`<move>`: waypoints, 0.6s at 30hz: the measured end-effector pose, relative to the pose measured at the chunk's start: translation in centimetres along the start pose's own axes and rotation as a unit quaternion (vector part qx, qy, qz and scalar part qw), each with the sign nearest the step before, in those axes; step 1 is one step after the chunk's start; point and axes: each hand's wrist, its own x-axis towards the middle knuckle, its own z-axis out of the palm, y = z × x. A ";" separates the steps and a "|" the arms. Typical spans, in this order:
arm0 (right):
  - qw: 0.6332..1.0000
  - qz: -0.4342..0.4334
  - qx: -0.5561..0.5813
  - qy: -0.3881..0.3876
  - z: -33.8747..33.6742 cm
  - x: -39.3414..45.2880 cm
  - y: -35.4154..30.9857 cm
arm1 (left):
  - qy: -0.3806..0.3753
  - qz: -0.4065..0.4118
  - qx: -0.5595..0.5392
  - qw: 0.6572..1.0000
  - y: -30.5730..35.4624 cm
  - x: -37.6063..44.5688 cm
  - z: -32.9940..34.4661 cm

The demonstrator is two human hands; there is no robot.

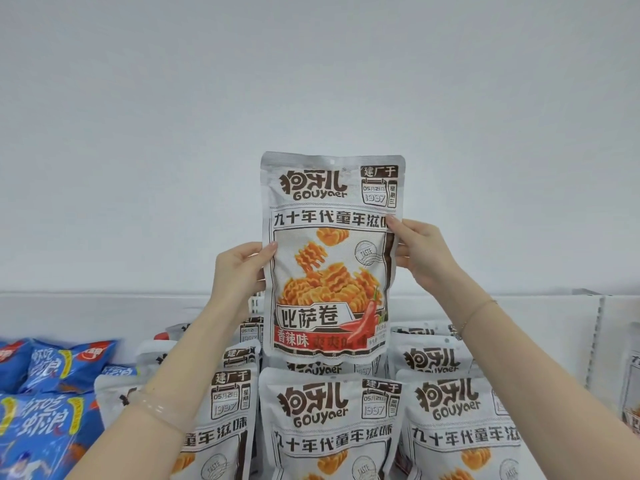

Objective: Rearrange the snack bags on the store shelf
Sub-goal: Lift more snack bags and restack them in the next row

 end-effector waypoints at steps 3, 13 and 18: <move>1.000 -0.002 -0.006 -0.010 -0.1 0.1 -0.4 | -0.002 -0.001 0.002 1.000 0.3 0.0 -0.2; 0.977 0.020 -0.210 -0.042 -1.5 0.6 -2.4 | -0.005 0.045 0.052 0.998 1.1 0.9 0.4; 0.977 0.036 -0.211 0.003 -0.3 3.7 -3.7 | 0.026 0.057 0.135 0.989 1.7 5.1 1.4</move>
